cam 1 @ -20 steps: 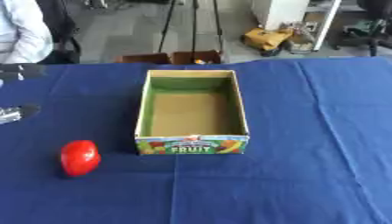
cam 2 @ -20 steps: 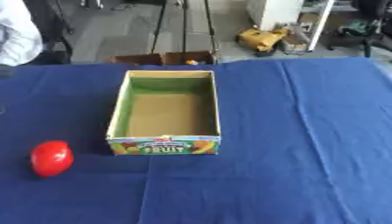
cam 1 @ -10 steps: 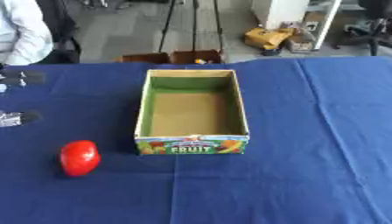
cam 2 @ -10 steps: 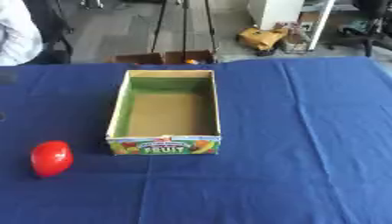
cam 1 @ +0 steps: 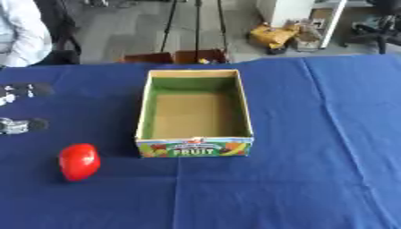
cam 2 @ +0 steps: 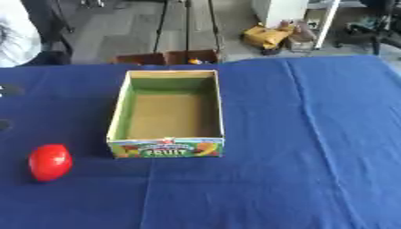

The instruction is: Pick up objects on the table and place them in the box.

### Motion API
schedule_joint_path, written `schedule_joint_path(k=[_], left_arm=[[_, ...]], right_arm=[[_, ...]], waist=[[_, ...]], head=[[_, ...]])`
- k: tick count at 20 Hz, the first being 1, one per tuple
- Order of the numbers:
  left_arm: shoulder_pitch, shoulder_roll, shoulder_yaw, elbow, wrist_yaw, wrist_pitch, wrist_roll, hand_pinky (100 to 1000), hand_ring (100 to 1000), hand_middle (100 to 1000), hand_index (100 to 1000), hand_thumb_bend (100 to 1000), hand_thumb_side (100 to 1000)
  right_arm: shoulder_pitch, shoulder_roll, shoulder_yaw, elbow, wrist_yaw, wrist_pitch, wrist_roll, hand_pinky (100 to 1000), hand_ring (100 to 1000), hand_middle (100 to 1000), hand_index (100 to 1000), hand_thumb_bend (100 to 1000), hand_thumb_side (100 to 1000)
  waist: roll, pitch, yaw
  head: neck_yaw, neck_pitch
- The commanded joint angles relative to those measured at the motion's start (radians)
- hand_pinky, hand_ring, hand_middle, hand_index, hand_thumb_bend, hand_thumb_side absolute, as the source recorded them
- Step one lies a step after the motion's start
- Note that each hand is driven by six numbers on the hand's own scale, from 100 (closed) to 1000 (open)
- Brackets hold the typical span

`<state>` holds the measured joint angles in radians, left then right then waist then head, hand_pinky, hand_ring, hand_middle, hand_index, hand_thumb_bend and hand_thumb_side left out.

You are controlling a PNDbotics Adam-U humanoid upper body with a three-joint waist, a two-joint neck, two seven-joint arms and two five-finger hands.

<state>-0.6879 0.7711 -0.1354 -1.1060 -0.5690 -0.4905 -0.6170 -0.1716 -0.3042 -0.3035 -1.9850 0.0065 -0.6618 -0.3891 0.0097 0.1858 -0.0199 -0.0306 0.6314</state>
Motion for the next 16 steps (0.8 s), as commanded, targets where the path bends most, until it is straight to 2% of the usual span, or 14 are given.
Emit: schedule_joint_path(k=[1, 5, 16], left_arm=[[-0.026, 0.018, -0.013, 0.01, -0.023, -0.288, -0.29, 971, 969, 1000, 1000, 577, 1000], [-0.041, 0.012, -0.039, 0.034, -0.055, -0.287, -0.28, 1000, 983, 1000, 1000, 648, 1000], [-0.025, -0.004, -0.115, 0.033, -0.111, -0.219, -0.143, 995, 976, 1000, 1000, 652, 1000]], right_arm=[[-0.009, -0.02, 0.001, -0.015, -0.008, 0.0, 0.005, 719, 797, 550, 791, 100, 780], [-0.009, -0.021, 0.003, -0.015, -0.01, 0.001, 0.007, 719, 796, 549, 790, 100, 775], [-0.013, -0.016, 0.006, -0.015, -0.011, 0.004, 0.013, 722, 798, 543, 790, 100, 770]], waist=[[0.002, -0.012, -0.001], [0.005, -0.012, -0.002], [0.01, -0.003, -0.002]], head=[[0.001, -0.01], [0.005, -0.008], [0.008, -0.018]])
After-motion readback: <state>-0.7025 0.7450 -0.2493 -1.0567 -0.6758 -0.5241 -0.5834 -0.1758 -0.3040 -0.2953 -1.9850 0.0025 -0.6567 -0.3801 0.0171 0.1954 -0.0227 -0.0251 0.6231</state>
